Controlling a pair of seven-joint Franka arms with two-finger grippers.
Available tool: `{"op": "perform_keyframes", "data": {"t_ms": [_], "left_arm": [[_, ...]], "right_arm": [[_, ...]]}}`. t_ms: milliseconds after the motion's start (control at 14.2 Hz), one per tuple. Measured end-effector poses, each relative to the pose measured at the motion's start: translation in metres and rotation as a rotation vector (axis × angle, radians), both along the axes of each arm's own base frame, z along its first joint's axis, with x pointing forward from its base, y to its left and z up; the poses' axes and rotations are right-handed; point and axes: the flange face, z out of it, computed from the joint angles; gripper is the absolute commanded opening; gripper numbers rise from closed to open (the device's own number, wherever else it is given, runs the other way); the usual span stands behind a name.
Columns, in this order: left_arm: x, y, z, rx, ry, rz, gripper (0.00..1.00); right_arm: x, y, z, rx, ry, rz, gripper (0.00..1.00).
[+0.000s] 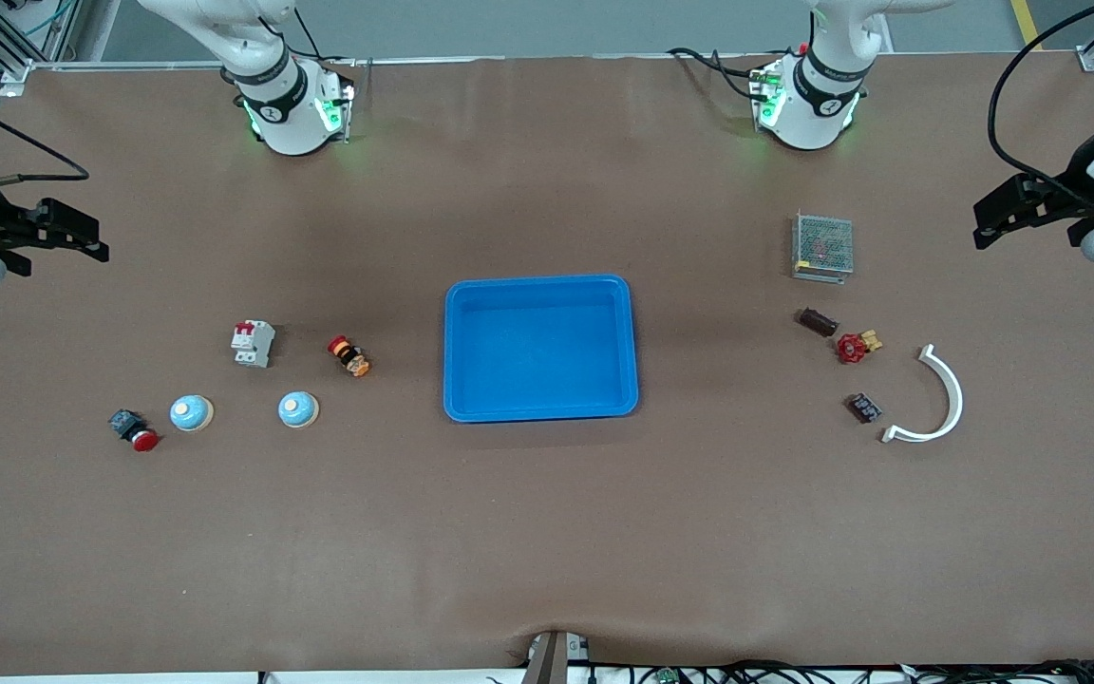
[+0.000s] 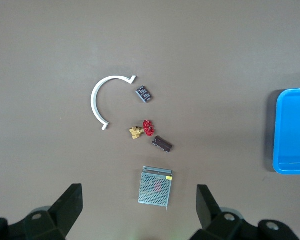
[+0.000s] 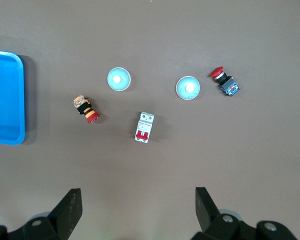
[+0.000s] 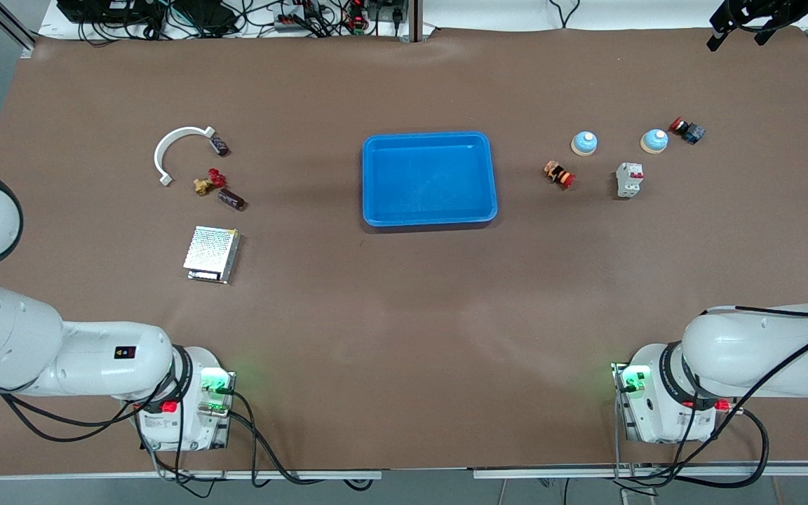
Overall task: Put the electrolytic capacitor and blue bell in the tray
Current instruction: 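Reach the left gripper to a capacitor while the right gripper reaches a bell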
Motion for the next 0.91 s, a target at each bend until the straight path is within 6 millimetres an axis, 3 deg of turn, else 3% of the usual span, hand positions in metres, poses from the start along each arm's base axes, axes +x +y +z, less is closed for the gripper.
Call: {"op": "perform_keyframes", "data": {"t_ms": [633,914], "left_arm": [[0.011,0.002,-0.016,-0.001,0.018,0.004,1.00],[0.015,0.000,-0.024,-0.001,0.033,0.000,1.00]], "right_arm": [[0.001,0.002,0.000,-0.001,-0.008,0.003,1.00],[0.011,0.016,-0.010,-0.002,-0.036,0.030,1.00]]}}
